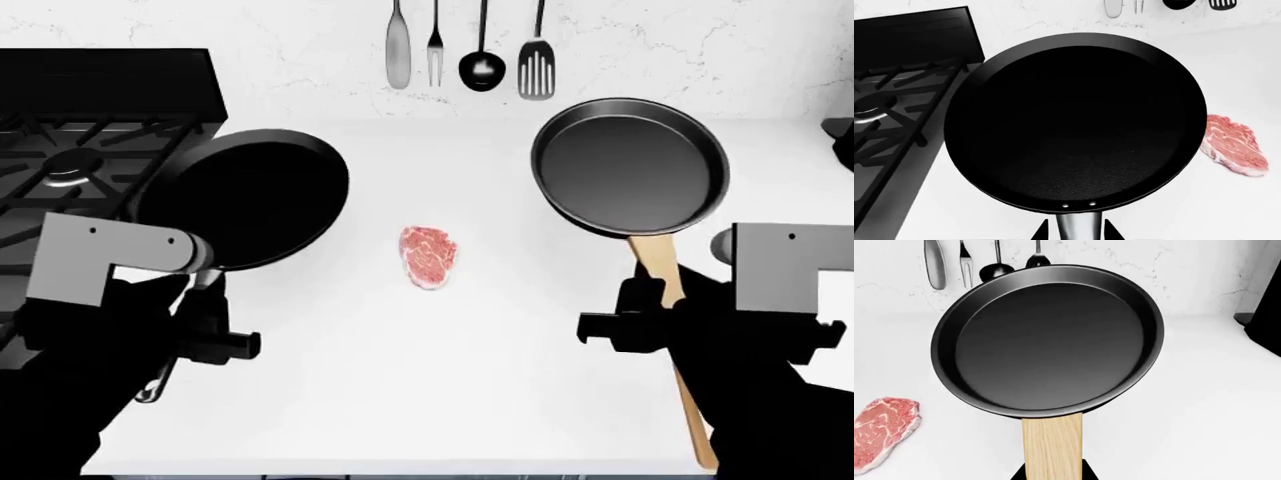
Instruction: Place both pans onto different burners. Then place the eggplant and the lamb chop on different pans.
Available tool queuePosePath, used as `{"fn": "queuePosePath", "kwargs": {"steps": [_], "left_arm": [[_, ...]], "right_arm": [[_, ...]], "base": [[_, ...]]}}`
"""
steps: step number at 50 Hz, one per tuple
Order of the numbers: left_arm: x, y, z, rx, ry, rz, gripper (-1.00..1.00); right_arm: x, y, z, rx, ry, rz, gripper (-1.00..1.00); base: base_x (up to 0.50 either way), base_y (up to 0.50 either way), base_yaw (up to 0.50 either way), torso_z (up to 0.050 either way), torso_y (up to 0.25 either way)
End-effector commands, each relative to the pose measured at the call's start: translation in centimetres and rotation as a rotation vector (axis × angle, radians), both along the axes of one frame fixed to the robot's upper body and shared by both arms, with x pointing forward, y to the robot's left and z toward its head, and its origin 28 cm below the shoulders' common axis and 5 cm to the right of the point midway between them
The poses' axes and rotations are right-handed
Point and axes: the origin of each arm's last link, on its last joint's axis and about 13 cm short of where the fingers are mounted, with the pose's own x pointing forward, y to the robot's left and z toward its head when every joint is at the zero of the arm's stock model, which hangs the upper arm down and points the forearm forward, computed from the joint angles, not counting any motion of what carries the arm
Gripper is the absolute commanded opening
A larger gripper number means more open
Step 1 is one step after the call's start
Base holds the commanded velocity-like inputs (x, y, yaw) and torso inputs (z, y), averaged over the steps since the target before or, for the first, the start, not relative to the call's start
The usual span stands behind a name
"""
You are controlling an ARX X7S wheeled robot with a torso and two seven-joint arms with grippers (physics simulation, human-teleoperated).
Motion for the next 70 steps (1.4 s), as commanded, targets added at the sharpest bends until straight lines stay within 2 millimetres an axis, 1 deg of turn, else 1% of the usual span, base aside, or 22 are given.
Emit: {"fn": "queuePosePath", "kwargs": {"steps": [1,22,70], "left_arm": [[0.44,0.46,1.18,0.013,-0.100,0.065,-1.00],[0.25,0.66,1.44,0.008,-0.121,0.080,-1.00],[0.24,0.76,1.82,0.009,-0.138,0.082,-1.00]], "right_arm": [[0.50,-0.36,1.14,-0.027,-0.111,-0.018,-1.00],[0.54,-0.33,1.18,-0.037,-0.118,-0.013,-1.00],[0.36,-0.41,1.17,-0.032,-0.122,-0.020,-1.00]], "base": [[0.00,0.00,0.00,0.000,0.000],[0.00,0.04,0.00,0.001,0.004],[0.00,0.38,0.00,0.001,0.004]]}}
